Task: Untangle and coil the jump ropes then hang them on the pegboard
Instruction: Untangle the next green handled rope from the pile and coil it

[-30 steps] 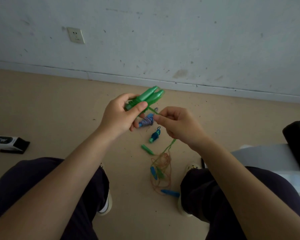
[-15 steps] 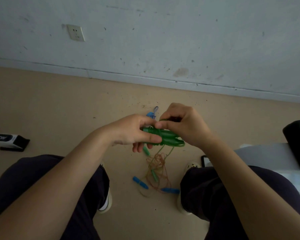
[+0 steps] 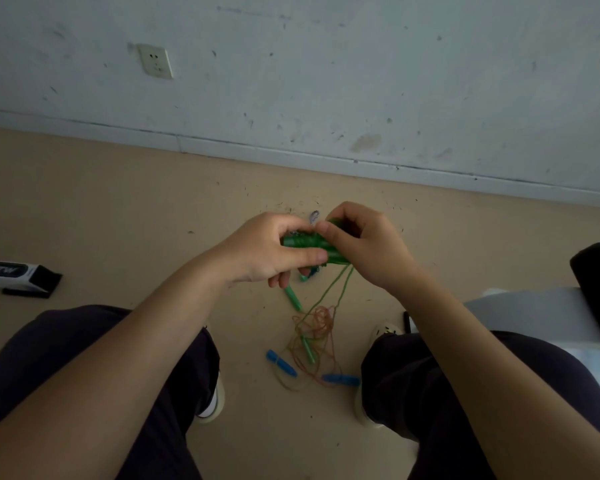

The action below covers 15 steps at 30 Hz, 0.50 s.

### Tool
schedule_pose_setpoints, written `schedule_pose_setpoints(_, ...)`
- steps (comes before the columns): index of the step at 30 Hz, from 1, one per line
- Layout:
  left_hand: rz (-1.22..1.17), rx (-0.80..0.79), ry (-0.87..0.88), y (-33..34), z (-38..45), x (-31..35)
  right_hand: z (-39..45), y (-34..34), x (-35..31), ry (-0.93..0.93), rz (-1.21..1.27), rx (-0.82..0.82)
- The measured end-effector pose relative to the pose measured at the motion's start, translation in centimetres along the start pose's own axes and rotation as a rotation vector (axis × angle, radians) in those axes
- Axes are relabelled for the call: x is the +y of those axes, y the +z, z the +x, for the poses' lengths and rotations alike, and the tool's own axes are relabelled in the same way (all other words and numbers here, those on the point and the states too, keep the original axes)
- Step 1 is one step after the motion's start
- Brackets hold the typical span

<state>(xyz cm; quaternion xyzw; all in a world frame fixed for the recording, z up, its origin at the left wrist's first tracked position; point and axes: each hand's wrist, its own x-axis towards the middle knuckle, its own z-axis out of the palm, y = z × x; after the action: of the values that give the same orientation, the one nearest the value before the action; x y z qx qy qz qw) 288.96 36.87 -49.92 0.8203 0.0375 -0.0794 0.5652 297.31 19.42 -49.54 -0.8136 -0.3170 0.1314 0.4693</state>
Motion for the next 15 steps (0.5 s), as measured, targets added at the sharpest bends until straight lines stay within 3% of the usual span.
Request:
schedule_pose_setpoints(8,0.045,0.078,0.04,0.37,0.08,-0.15,0.15,-0.17,0.33,0.079,0.197,0.016)
schedule_pose_setpoints(15,-0.151,0.16,0.152,0.26,0.25,-0.3,0.19,-0.77,0.66,0.22,0.669,-0.178)
